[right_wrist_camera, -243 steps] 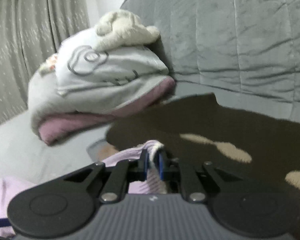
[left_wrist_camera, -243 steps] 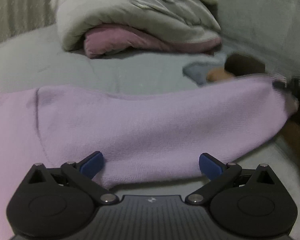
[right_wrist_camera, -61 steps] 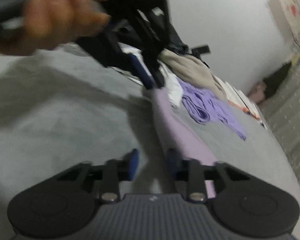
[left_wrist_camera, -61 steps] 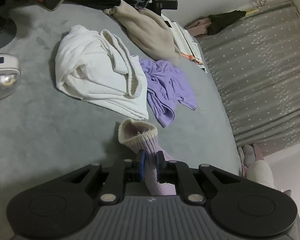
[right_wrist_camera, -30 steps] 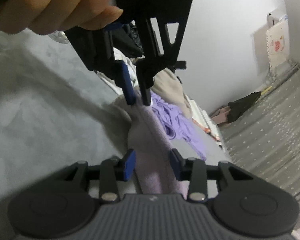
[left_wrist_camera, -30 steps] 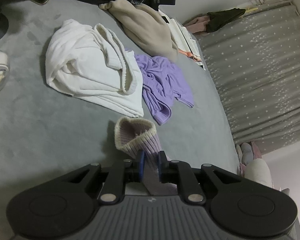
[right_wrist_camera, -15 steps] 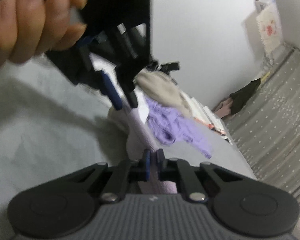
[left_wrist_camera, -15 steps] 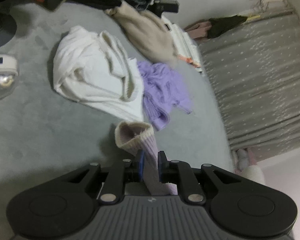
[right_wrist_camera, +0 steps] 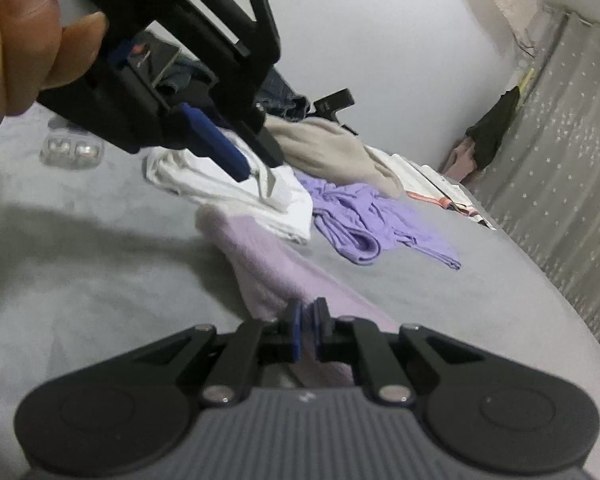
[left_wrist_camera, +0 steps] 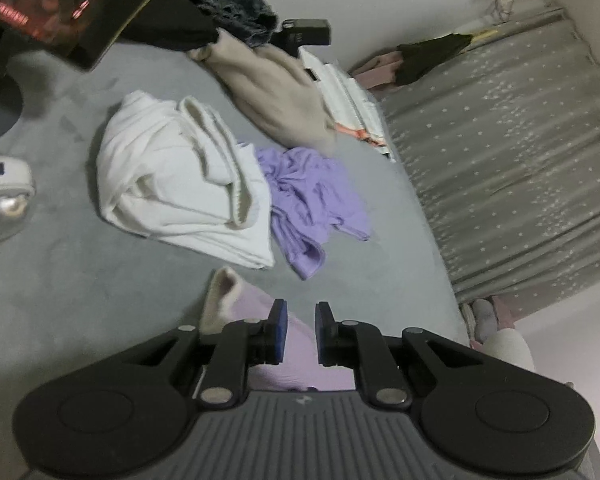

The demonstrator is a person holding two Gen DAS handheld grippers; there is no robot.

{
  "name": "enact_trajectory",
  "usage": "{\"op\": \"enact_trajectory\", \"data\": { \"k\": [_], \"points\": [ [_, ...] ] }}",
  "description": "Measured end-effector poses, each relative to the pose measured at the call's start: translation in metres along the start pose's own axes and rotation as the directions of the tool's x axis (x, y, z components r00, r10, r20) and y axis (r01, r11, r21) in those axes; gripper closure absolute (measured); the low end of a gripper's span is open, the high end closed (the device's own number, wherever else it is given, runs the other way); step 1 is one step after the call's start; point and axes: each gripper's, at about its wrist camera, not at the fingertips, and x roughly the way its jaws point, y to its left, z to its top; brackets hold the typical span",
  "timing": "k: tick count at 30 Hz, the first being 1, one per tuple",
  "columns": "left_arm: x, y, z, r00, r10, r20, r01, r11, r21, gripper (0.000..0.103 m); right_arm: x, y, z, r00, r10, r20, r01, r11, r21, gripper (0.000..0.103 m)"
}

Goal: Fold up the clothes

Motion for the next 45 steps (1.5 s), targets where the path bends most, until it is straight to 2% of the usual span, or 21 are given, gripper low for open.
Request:
{"op": "enact_trajectory", "data": {
  "k": [2, 6, 8, 11, 13, 14, 16, 17, 19, 20, 22, 23, 26, 29, 31, 34, 36, 40, 43, 45],
  "points": [
    [-0.002, -0.001, 0.0, 1.0, 0.0, 0.01, 0.0, 1.0, 0.003, 0.092, -0.001, -0.001, 0.003, 1.0, 0.02, 0.008, -0.02, 0.999, 0.037, 0.097],
    [-0.007, 0.0, 0.001, 0.999, 0.013, 0.032, -0.013, 1.0, -0.015, 0.092, 0.004, 0.008, 0.005, 0.999, 0.048, -0.014, -0.047, 0.999, 0.017, 0.097],
    [-0.013, -0.001, 0.003, 0.998, 0.014, 0.065, -0.013, 1.0, -0.009, 0.092, 0.006, 0.013, 0.004, 0.996, 0.085, -0.036, -0.084, 0.996, 0.024, 0.096],
    [-0.02, -0.007, 0.004, 0.993, 0.02, 0.113, -0.024, 0.999, 0.034, 0.092, 0.004, 0.016, 0.005, 0.988, 0.15, -0.024, -0.148, 0.987, 0.067, 0.095],
    [-0.019, -0.009, 0.002, 0.995, 0.012, 0.103, -0.017, 0.998, 0.052, 0.091, -0.002, 0.012, 0.008, 0.974, 0.226, -0.004, -0.224, 0.965, 0.133, 0.095],
    [-0.016, -0.01, 0.001, 0.996, 0.004, 0.086, -0.009, 0.998, 0.058, 0.091, -0.004, 0.01, 0.009, 0.975, 0.222, -0.006, -0.219, 0.965, 0.141, 0.093],
    [-0.011, -0.012, -0.003, 0.999, -0.004, 0.049, 0.001, 0.997, 0.071, 0.091, -0.011, 0.002, 0.009, 0.989, 0.149, -0.009, -0.146, 0.978, 0.147, 0.089],
    [-0.009, -0.015, -0.006, 0.999, -0.008, 0.032, 0.005, 0.997, 0.081, 0.091, -0.016, -0.01, 0.007, 0.992, 0.128, -0.011, -0.123, 0.973, 0.195, 0.087],
    [-0.006, -0.023, -0.012, 1.0, -0.014, -0.002, 0.014, 0.993, 0.118, 0.091, -0.027, -0.036, 0.002, 0.993, 0.119, -0.016, -0.109, 0.947, 0.303, 0.082],
    [-0.005, -0.027, -0.015, 1.0, -0.017, -0.019, 0.019, 0.99, 0.138, 0.09, -0.034, -0.049, -0.003, 0.994, 0.104, -0.021, -0.09, 0.935, 0.344, 0.074],
    [-0.004, -0.036, -0.022, 0.999, -0.035, -0.04, 0.042, 0.983, 0.178, 0.089, -0.046, -0.077, -0.018, 0.997, 0.055, -0.061, -0.025, 0.909, 0.416, 0.062],
    [-0.004, -0.042, -0.026, 0.998, -0.041, -0.048, 0.05, 0.978, 0.203, 0.088, -0.052, -0.089, -0.026, 0.996, 0.031, -0.087, 0.011, 0.896, 0.444, 0.06],
    [0.003, -0.058, -0.044, 0.996, -0.026, -0.081, 0.049, 0.953, 0.3, 0.086, -0.054, -0.119, -0.059, 0.979, 0.005, -0.202, 0.103, 0.847, 0.521, 0.06],
    [0.013, -0.073, -0.062, 0.992, -0.011, -0.128, 0.057, 0.93, 0.364, 0.085, -0.045, -0.127, -0.093, 0.963, 0.046, -0.267, 0.117, 0.817, 0.564, 0.06],
    [0.021, -0.08, -0.074, 0.986, -0.005, -0.168, 0.071, 0.919, 0.388, 0.085, -0.047, -0.125, -0.1, 0.972, 0.037, -0.233, 0.106, 0.815, 0.57, 0.06],
    [0.036, -0.083, -0.092, 0.975, 0.021, -0.221, 0.073, 0.91, 0.408, 0.083, -0.05, -0.124, -0.099, 0.971, 0.026, -0.238, 0.117, 0.816, 0.566, 0.058],
    [0.051, -0.082, -0.103, 0.96, 0.069, -0.271, 0.054, 0.904, 0.424, 0.082, -0.051, -0.123, -0.098, 0.97, 0.022, -0.242, 0.12, 0.822, 0.556, 0.058],
    [0.071, -0.067, -0.109, 0.932, 0.156, -0.328, -0.009, 0.912, 0.41, 0.082, -0.056, -0.123, -0.099, 0.969, 0.039, -0.245, 0.108, 0.822, 0.559, 0.058],
    [0.078, -0.05, -0.099, 0.926, 0.13, -0.355, -0.007, 0.945, 0.327, 0.083, -0.058, -0.118, -0.102, 0.967, 0.039, -0.251, 0.107, 0.833, 0.543, 0.058],
    [0.077, -0.042, -0.091, 0.926, 0.12, -0.357, -0.018, 0.961, 0.276, 0.089, -0.063, -0.114, -0.101, 0.966, 0.039, -0.256, 0.107, 0.841, 0.53, 0.058]
  ]
}}
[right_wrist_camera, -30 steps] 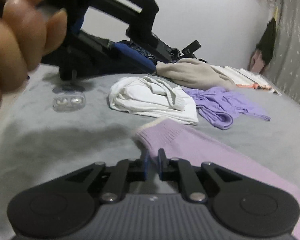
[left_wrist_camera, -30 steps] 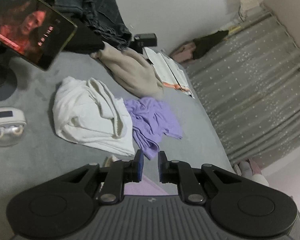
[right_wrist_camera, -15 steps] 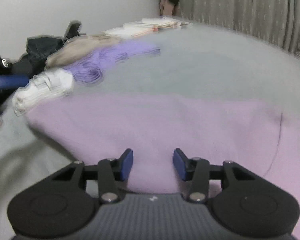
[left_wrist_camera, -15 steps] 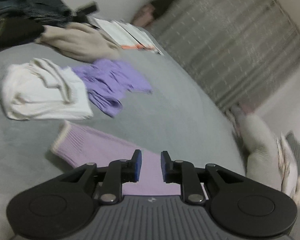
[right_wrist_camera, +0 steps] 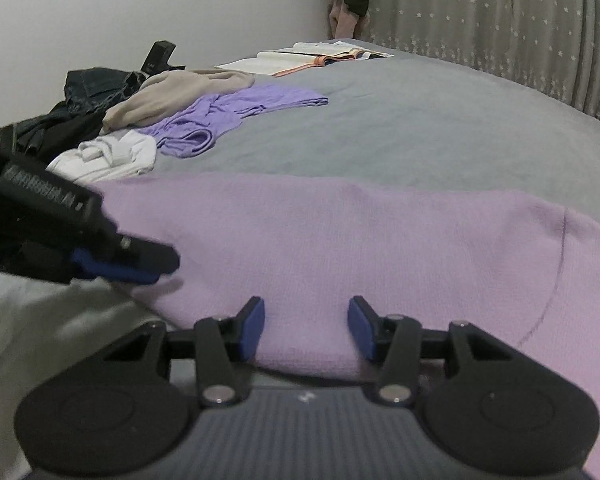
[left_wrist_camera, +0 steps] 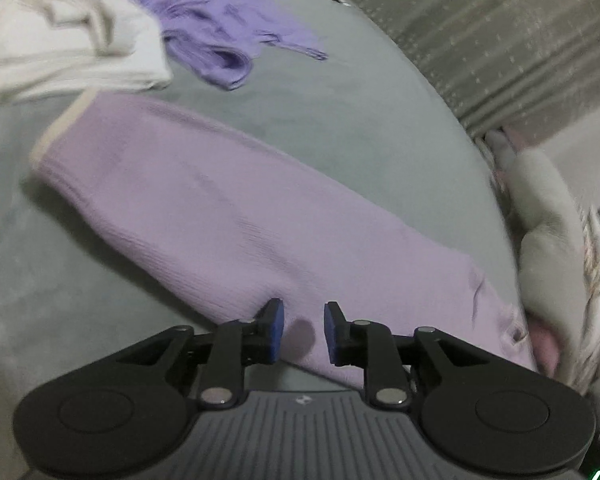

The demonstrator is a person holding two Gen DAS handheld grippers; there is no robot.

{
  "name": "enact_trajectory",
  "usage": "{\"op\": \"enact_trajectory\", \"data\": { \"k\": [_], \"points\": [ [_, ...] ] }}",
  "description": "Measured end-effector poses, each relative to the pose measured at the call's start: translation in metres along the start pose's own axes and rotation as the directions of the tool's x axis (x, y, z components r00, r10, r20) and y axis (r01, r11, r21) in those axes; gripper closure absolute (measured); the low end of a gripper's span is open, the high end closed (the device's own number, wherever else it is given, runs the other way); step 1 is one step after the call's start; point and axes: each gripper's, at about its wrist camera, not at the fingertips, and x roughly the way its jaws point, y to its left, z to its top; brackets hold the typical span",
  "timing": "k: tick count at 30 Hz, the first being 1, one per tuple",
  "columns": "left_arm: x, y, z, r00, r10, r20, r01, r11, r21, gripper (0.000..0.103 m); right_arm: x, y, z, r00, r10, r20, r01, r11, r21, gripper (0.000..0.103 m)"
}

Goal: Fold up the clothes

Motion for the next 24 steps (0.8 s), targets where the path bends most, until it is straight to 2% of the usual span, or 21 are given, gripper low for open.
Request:
{"op": "enact_trajectory", "data": {
  "k": [7, 12, 21, 24],
  "points": [
    [-0.007, 0.014, 0.007, 0.999, 0.026, 0.034, -0.025, 0.999, -0.031, 0.096, -0.01, 0.005, -0.005, 1.0, 0.017, -0.022, -0.018, 1.0, -0.016, 0.057],
    [-0.009, 0.018, 0.01, 0.998, 0.044, 0.046, -0.043, 0.999, -0.004, 0.098, -0.017, 0.004, -0.006, 0.999, 0.03, -0.034, -0.031, 0.999, -0.036, 0.057],
    [-0.009, 0.021, 0.01, 0.992, 0.096, 0.084, -0.099, 0.994, 0.039, 0.101, -0.027, -0.003, 0.001, 0.999, -0.006, 0.044, 0.004, 0.999, 0.044, 0.057],
    [-0.011, 0.023, 0.012, 0.989, 0.109, 0.096, -0.113, 0.993, 0.036, 0.101, -0.01, 0.003, -0.003, 1.0, 0.005, -0.007, -0.005, 1.0, 0.021, 0.054]
  ]
}}
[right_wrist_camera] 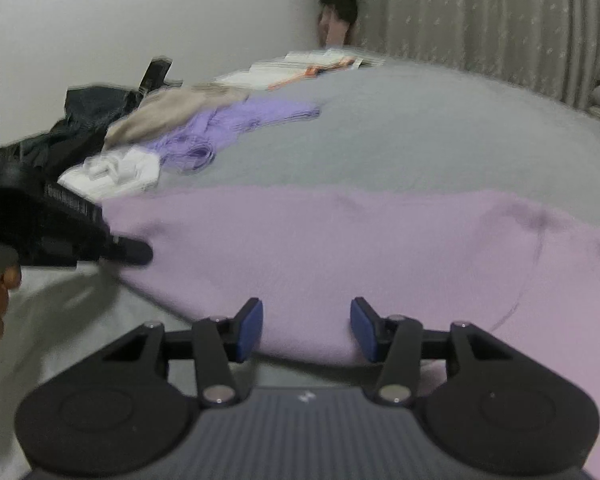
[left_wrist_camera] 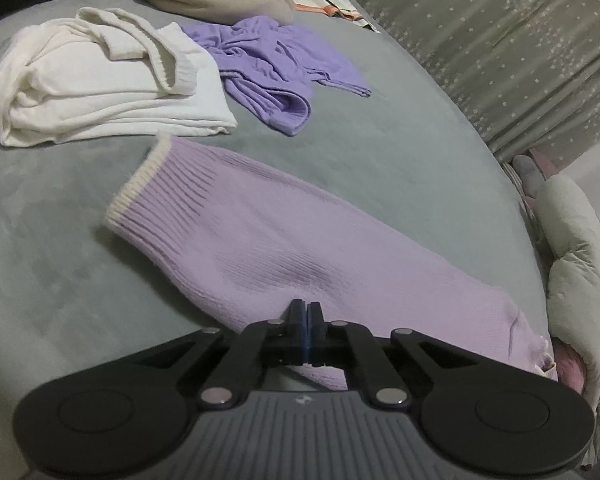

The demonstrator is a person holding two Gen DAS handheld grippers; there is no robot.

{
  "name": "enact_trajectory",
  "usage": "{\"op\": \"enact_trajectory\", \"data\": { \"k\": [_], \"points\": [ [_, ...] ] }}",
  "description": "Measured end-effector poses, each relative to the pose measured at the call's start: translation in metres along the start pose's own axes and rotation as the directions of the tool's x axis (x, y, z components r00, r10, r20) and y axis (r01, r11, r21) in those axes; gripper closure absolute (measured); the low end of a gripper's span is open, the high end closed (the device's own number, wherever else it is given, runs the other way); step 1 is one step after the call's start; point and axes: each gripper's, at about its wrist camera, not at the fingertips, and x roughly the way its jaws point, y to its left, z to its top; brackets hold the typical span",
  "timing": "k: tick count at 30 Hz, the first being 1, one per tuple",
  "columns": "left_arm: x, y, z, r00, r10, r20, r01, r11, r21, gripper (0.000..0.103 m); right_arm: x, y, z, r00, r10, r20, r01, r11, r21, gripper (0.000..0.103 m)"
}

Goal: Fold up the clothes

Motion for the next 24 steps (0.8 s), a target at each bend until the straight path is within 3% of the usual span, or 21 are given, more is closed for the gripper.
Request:
{"op": "enact_trajectory", "data": {
  "k": [9, 15, 19, 22, 24],
  "points": [
    [-0.011, 0.012, 0.009, 0.996, 0.064, 0.054, -0.066, 0.997, 0.038, 0.101, -0.01, 0.007, -0.008, 0.999, 0.02, -0.033, -0.023, 0.996, -0.088, 0.051],
    [-0.022, 0.015, 0.013, 0.983, 0.138, 0.122, -0.145, 0.989, 0.044, 0.101, -0.04, -0.013, -0.014, 0.998, 0.058, 0.006, -0.058, 0.998, 0.007, 0.05],
    [-0.025, 0.019, 0.016, 0.982, 0.128, 0.14, -0.131, 0.991, 0.008, 0.099, -0.065, -0.03, -0.022, 0.999, 0.029, 0.029, -0.03, 0.999, 0.034, 0.044],
    [-0.026, 0.011, 0.012, 0.986, 0.097, 0.132, -0.104, 0.994, 0.046, 0.088, -0.086, -0.043, -0.029, 0.999, 0.02, 0.028, -0.021, 0.999, 0.04, 0.032],
    [-0.023, -0.003, 0.006, 0.992, 0.057, 0.114, -0.07, 0.992, 0.109, 0.083, -0.101, -0.052, -0.034, 1.0, 0.013, 0.026, -0.014, 0.999, 0.037, 0.032]
  ]
}}
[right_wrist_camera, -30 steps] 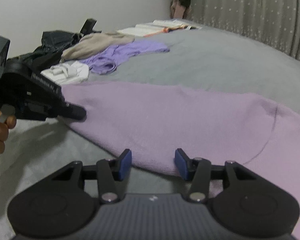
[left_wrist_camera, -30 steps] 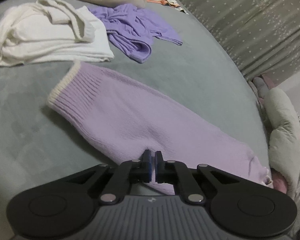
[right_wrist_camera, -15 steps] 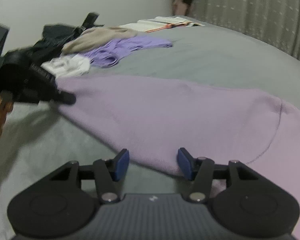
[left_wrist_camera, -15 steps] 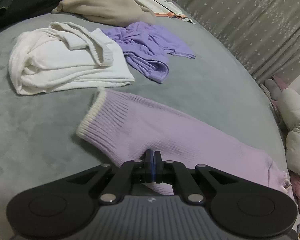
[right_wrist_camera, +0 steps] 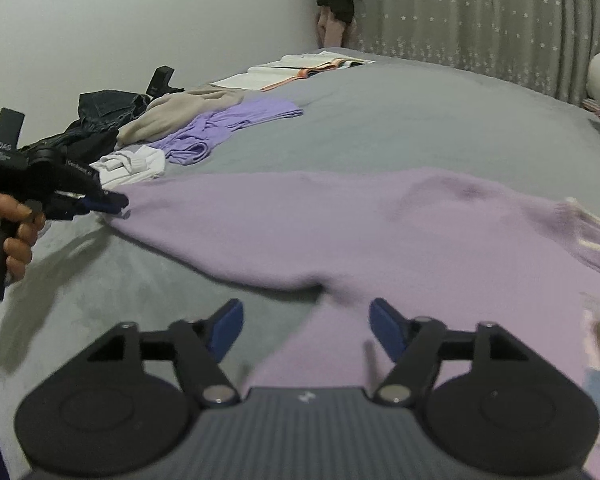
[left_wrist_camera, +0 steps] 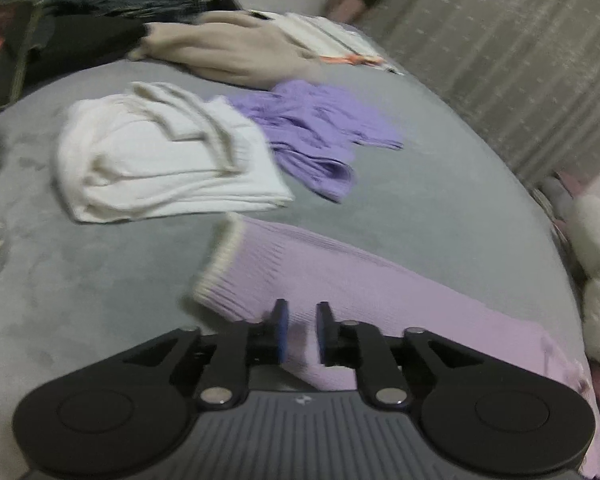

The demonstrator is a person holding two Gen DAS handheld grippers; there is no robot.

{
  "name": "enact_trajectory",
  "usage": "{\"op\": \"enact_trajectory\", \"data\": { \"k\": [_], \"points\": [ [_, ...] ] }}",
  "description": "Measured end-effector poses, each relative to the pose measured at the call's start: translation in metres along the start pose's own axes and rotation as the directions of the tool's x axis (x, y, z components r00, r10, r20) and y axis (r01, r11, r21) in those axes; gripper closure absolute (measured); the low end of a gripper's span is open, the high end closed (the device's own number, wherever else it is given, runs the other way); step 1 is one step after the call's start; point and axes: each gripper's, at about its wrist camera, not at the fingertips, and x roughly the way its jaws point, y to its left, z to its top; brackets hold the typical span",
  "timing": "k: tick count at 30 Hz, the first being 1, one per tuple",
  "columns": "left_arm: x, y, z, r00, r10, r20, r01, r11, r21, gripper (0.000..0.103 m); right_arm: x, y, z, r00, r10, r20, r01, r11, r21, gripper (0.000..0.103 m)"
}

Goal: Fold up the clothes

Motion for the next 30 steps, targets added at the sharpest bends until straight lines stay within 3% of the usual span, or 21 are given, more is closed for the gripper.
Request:
{"op": "enact_trajectory", "data": {
  "k": [3, 6, 10, 13, 15, 17, 19, 21, 24, 30],
  "points": [
    [0.007, -0.023, -0.008, 0.998, -0.044, -0.035, 0.047, 0.994, 0.099, 0.078, -0.031, -0.018, -0.011, 1.0, -0.008, 0.0, 0.008, 1.0, 0.006, 0.029],
    [0.023, -0.04, -0.02, 0.998, -0.004, -0.07, 0.016, 0.985, 0.172, 0.077, -0.051, -0.035, -0.027, 1.0, -0.005, 0.005, 0.004, 0.999, 0.034, 0.024],
    [0.031, -0.056, -0.027, 0.998, 0.052, -0.022, -0.045, 0.967, 0.252, 0.075, -0.067, -0.051, -0.051, 1.0, 0.005, 0.03, -0.007, 0.998, 0.07, 0.023],
    [0.031, -0.052, -0.022, 0.999, 0.046, -0.02, -0.04, 0.976, 0.214, 0.075, -0.066, -0.064, -0.074, 0.999, 0.013, 0.045, -0.019, 0.991, 0.132, 0.022],
    [0.026, -0.034, -0.01, 0.999, 0.037, -0.015, -0.034, 0.99, 0.137, 0.075, -0.066, -0.07, -0.08, 1.0, 0.007, 0.028, -0.011, 0.989, 0.149, 0.022],
    [0.015, 0.001, 0.004, 0.996, 0.08, 0.033, -0.08, 0.997, 0.009, 0.075, -0.075, -0.072, -0.079, 0.999, -0.003, 0.054, -0.005, 0.99, 0.142, 0.022],
    [0.0, 0.036, 0.014, 0.986, 0.146, 0.079, -0.135, 0.983, -0.123, 0.075, -0.085, -0.073, -0.076, 0.997, 0.012, 0.081, -0.023, 0.99, 0.136, 0.022],
    [-0.016, 0.069, 0.02, 0.966, 0.231, 0.114, -0.197, 0.947, -0.253, 0.075, -0.095, -0.073, -0.071, 0.994, 0.021, 0.106, -0.035, 0.991, 0.13, 0.02],
    [-0.028, 0.091, 0.019, 0.966, 0.224, 0.131, -0.17, 0.927, -0.333, 0.074, -0.102, -0.069, -0.066, 0.992, 0.038, 0.118, -0.052, 0.991, 0.121, 0.019],
    [-0.01, 0.06, 0.011, 0.989, 0.124, 0.076, -0.107, 0.975, -0.195, 0.06, -0.108, -0.055, -0.06, 0.989, 0.044, 0.138, -0.054, 0.996, 0.072, 0.016]
  ]
}}
